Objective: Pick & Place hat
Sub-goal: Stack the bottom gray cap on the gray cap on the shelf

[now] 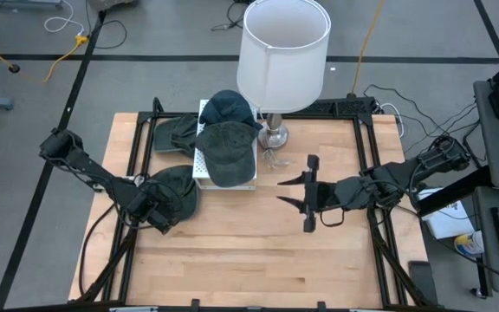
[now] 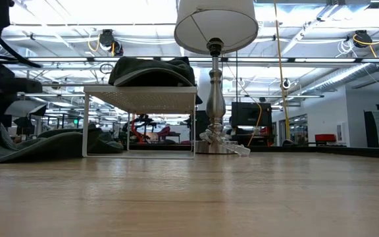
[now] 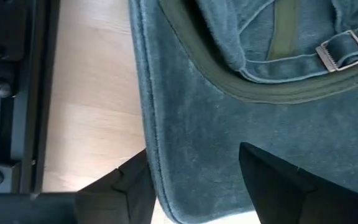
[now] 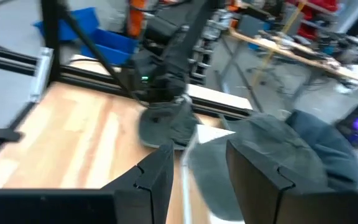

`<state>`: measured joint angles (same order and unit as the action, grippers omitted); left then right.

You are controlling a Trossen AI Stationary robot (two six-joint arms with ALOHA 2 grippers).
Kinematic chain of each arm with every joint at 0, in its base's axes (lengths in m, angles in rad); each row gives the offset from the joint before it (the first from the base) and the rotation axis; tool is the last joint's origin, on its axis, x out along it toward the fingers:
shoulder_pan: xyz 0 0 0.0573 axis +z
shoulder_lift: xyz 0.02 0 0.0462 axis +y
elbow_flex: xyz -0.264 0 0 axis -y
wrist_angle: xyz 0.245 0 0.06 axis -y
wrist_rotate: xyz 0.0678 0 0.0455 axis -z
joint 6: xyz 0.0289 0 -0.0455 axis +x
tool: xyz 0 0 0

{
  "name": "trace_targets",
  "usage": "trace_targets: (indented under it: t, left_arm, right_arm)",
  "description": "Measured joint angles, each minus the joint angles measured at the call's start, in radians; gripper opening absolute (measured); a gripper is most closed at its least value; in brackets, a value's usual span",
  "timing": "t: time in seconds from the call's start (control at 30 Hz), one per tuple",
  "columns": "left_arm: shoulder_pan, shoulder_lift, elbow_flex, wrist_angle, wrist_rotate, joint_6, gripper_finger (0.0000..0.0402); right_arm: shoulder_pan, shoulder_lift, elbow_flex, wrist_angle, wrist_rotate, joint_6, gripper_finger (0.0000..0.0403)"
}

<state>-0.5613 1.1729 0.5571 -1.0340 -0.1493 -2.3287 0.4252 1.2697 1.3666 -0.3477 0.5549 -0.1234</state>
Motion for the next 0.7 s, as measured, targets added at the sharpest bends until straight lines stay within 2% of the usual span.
trace_targets:
  t: [0.13, 0.4, 0.6, 0.7]
  left_arm:
    - [-0.002, 0.000, 0.000, 0.000, 0.015, -0.003, 0.0171]
    - [-0.032, -0.003, 0.005, 0.022, 0.084, -0.011, 0.0019]
    - [-0.073, -0.005, 0.026, 0.047, 0.207, -0.034, 0.0021]
    - [-0.095, -0.003, 0.048, 0.033, 0.237, -0.033, 0.0011]
  right_arm:
    - [0.000, 0.000, 0.000, 0.004, -0.034, 0.000, 0.0139]
    - [0.000, 0.000, 0.000, 0.030, -0.034, -0.001, 0.0139]
    - [0.000, 0.000, 0.000, 0.029, -0.034, 0.006, 0.0139]
    - [0.000, 0.000, 0.000, 0.029, -0.034, 0.006, 0.0139]
